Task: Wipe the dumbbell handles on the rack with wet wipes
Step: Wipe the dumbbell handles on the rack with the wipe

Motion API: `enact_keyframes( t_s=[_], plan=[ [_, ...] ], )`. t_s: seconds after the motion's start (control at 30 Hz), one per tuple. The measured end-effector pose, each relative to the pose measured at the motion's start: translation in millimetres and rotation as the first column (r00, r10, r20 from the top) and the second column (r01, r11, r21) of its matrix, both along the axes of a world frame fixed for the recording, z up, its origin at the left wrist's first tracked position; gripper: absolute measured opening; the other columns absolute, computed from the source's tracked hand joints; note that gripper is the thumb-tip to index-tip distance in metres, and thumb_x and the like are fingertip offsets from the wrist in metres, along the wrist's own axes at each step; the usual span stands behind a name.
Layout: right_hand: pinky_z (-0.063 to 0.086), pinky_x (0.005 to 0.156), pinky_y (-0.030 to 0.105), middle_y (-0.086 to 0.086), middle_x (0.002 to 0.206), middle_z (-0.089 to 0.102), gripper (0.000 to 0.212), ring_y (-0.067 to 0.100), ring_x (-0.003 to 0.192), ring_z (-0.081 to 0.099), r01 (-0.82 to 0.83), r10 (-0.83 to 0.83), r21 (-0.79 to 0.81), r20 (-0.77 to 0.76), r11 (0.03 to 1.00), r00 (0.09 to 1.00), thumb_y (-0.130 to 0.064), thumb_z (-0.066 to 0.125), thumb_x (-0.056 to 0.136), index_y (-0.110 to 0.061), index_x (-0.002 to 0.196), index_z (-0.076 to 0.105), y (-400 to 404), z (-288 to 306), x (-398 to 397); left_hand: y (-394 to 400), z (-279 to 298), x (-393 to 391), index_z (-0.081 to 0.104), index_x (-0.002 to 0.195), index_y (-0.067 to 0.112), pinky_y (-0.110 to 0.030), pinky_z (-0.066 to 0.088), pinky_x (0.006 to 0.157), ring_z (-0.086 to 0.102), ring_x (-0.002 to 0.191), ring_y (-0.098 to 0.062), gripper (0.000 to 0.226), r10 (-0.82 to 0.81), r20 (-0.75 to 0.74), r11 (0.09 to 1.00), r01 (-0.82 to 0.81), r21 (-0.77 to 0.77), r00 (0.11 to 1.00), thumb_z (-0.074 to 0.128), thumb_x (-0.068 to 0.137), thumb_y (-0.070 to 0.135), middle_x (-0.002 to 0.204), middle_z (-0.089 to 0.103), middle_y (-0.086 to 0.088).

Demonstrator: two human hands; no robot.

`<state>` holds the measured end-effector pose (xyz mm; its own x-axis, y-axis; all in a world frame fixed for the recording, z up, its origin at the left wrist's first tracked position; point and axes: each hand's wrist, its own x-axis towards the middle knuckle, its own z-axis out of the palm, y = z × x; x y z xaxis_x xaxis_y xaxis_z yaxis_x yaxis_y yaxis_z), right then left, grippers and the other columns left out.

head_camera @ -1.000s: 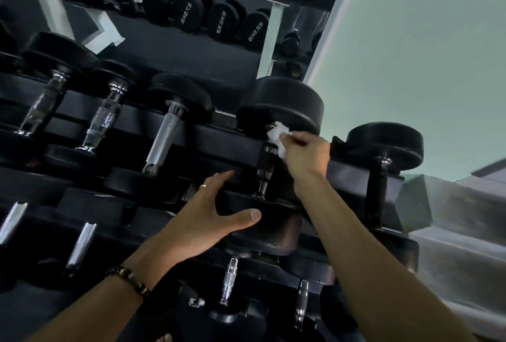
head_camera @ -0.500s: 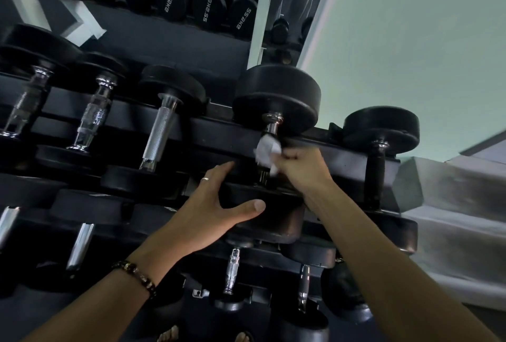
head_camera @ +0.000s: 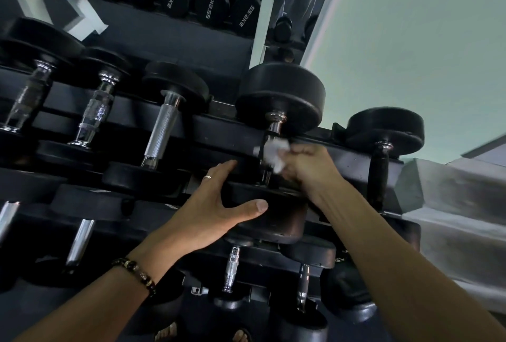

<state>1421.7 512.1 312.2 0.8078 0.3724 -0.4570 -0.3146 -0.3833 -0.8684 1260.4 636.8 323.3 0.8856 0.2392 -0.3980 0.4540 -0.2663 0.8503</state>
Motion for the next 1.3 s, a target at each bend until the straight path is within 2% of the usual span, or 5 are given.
enact_keyframes(
  t_s=[0.63, 0.8, 0.97, 1.17, 1.3],
  plan=[
    [0.054, 0.06, 0.023, 0.012, 0.088, 0.074, 0.021, 0.016, 0.069, 0.071, -0.284, 0.279, 0.009, -0.214, 0.959, 0.936, 0.006, 0.049, 0.091, 0.0, 0.089, 0.069, -11.0, 4.4, -2.0, 0.2, 0.1, -0.8, 0.014, 0.153, 0.041, -0.04, 0.025, 0.119, 0.019, 0.146, -0.006, 0.115, 0.013, -0.057, 1.0, -0.012, 0.008, 0.998, 0.062, 0.055, 0.076, 0.159, 0.017, 0.019],
    [0.055, 0.071, 0.036, 0.025, 0.1, 0.069, 0.025, 0.03, 0.076, 0.066, 0.189, -0.098, 0.282, -0.305, 0.941, 0.947, 0.012, 0.044, 0.09, 0.011, 0.107, 0.062, 23.8, 2.3, 28.4, 1.0, -0.7, 1.3, 0.012, 0.154, 0.039, -0.033, 0.023, 0.116, 0.016, 0.147, -0.006, 0.112, -0.002, -0.065, 1.0, 0.003, 0.02, 0.998, 0.062, 0.06, 0.073, 0.16, 0.012, 0.02],
    [0.051, 0.063, 0.019, 0.006, 0.074, 0.075, 0.022, 0.009, 0.064, 0.068, -0.303, 0.296, 0.013, -0.269, 0.953, 0.917, 0.016, 0.043, 0.087, 0.009, 0.092, 0.063, -9.7, 4.9, -0.2, 1.3, -0.5, 0.5, 0.014, 0.155, 0.037, -0.034, 0.026, 0.116, 0.022, 0.145, -0.004, 0.116, 0.007, -0.054, 1.0, -0.006, 0.025, 0.999, 0.062, 0.056, 0.076, 0.158, 0.018, 0.022],
    [0.057, 0.062, 0.029, 0.016, 0.088, 0.068, 0.035, 0.028, 0.081, 0.065, 0.141, -0.05, 0.278, -0.311, 0.95, 0.949, 0.017, 0.04, 0.083, 0.003, 0.104, 0.064, 22.0, -7.8, 30.5, 1.7, -3.5, 0.5, 0.013, 0.155, 0.036, -0.032, 0.023, 0.116, 0.02, 0.145, -0.005, 0.116, 0.006, -0.057, 1.0, -0.005, 0.026, 0.998, 0.063, 0.058, 0.075, 0.159, 0.017, 0.02],
    [0.05, 0.068, 0.026, 0.012, 0.082, 0.068, 0.027, 0.021, 0.074, 0.061, -0.315, 0.314, 0.043, -0.27, 0.948, 0.91, 0.004, 0.051, 0.091, -0.007, 0.09, 0.075, -16.4, -8.5, 4.8, 1.6, -2.2, -0.1, 0.013, 0.155, 0.037, -0.033, 0.026, 0.116, 0.022, 0.145, -0.005, 0.115, -0.001, -0.059, 1.0, 0.003, 0.03, 0.998, 0.063, 0.058, 0.075, 0.159, 0.018, 0.02]
  ],
)
